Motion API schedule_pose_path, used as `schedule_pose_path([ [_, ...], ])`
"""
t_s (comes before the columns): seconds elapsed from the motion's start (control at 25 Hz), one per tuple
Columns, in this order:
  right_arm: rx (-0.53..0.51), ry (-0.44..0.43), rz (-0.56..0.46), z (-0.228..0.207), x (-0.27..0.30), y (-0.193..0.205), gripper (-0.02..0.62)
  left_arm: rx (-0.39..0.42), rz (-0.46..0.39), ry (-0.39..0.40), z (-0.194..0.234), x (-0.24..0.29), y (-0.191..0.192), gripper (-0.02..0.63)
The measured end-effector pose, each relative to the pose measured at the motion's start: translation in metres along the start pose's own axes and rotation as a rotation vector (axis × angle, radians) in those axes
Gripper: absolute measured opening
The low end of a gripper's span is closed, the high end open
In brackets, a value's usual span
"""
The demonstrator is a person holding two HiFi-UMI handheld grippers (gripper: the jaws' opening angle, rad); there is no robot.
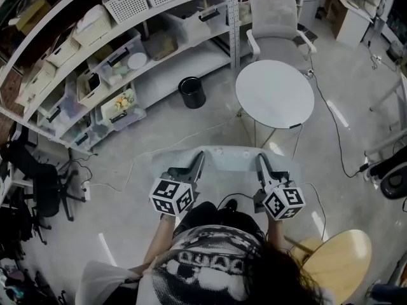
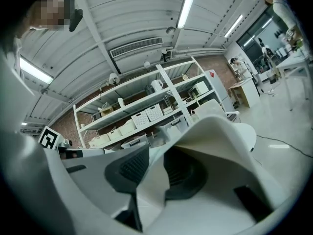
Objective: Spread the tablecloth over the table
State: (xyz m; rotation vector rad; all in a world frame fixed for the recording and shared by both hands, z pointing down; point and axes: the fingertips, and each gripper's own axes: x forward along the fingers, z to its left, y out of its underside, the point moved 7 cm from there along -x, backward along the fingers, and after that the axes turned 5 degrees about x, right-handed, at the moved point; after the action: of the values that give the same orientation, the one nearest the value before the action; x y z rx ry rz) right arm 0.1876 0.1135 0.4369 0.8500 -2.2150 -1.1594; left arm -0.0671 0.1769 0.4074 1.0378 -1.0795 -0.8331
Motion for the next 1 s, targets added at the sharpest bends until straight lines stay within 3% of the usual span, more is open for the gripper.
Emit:
schedule_pose_path([
  [0.6,0.028,0.04,-0.022,-0.032,0.03,-0.007,0.092,0.025,0.053,0.041,0.013,0.052,-0.01,0.069],
  [1.0,0.039,0.144,-0.056,-0.056,0.085,-0.027,0.091,0.021,0.075,0.157,0.056,0.129,-0.03,0.071],
])
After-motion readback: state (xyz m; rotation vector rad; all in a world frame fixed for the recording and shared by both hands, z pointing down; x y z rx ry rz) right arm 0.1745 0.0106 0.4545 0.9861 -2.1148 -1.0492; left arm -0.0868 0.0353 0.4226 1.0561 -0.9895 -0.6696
